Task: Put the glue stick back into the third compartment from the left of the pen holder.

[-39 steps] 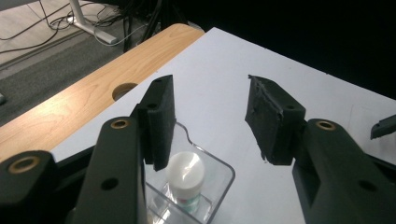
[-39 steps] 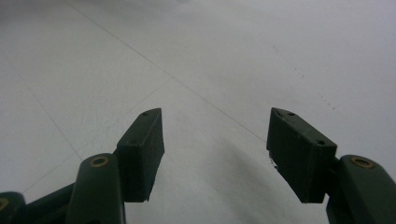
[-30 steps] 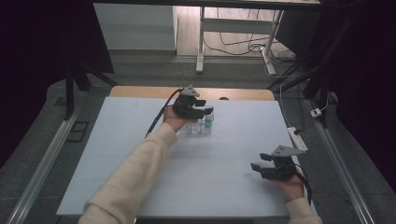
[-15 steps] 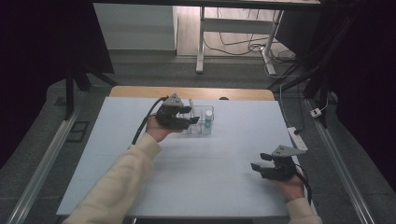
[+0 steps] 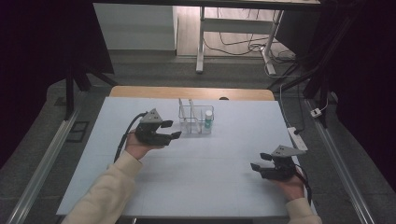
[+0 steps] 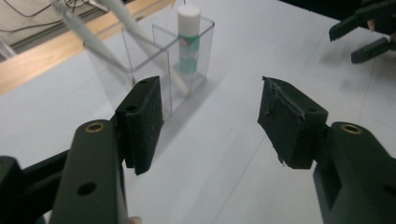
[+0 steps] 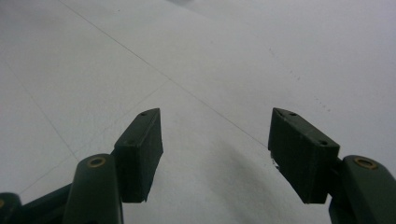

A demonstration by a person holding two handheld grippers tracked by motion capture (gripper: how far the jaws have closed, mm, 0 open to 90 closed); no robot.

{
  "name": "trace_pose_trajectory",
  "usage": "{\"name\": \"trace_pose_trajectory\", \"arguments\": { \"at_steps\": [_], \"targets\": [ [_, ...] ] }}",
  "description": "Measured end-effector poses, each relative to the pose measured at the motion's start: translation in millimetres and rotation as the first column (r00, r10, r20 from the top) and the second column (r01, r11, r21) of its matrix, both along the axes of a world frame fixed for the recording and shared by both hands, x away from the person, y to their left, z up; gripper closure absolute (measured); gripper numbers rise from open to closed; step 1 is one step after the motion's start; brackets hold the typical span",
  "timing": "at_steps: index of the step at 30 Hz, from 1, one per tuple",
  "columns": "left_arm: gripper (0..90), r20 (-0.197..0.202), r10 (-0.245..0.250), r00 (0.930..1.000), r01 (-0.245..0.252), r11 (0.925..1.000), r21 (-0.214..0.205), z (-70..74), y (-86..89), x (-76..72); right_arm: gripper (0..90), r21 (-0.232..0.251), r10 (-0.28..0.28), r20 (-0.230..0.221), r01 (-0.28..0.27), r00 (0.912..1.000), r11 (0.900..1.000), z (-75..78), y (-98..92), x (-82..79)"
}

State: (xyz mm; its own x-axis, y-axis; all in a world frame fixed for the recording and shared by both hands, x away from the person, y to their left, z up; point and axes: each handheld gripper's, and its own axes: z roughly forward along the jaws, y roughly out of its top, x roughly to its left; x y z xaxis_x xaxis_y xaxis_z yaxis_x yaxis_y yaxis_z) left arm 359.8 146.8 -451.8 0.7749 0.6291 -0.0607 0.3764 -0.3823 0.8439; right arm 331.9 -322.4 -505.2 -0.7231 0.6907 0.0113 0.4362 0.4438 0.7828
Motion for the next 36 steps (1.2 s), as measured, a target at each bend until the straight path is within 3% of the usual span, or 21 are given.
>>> {"name": "trace_pose_trajectory", "arguments": {
  "at_steps": [7, 24, 30, 36],
  "targets": [
    [38.3, -0.011, 0.008, 0.9999, -0.008, 0.9997, 0.024, -8.6, 18.0, -22.5, 33.6, -0.002, 0.005, 0.003, -0.005, 1.0, 1.0, -0.6, 0.4, 0.3],
    [37.8, -0.056, 0.052, 0.9971, -0.05, 0.9983, 0.03, -35.8, 53.0, -74.9, 33.1, -0.018, 0.006, 0.019, -0.006, 0.9998, 0.9998, -0.1, 0.7, -0.6],
    [37.7, -0.071, 0.082, 0.9941, -0.08, 0.9959, 0.043, -46.1, 64.4, -81.5, 33.1, -0.023, 0.01, 0.024, -0.01, 0.9997, 0.9997, 0.5, 0.7, -1.2],
    [37.6, -0.067, 0.091, 0.9936, -0.089, 0.9953, 0.04, -45.9, 67.1, -81.5, 33.1, -0.032, 0.02, 0.028, -0.019, 0.9994, 0.9993, 0.6, 1.2, -1.3]
  ]
}}
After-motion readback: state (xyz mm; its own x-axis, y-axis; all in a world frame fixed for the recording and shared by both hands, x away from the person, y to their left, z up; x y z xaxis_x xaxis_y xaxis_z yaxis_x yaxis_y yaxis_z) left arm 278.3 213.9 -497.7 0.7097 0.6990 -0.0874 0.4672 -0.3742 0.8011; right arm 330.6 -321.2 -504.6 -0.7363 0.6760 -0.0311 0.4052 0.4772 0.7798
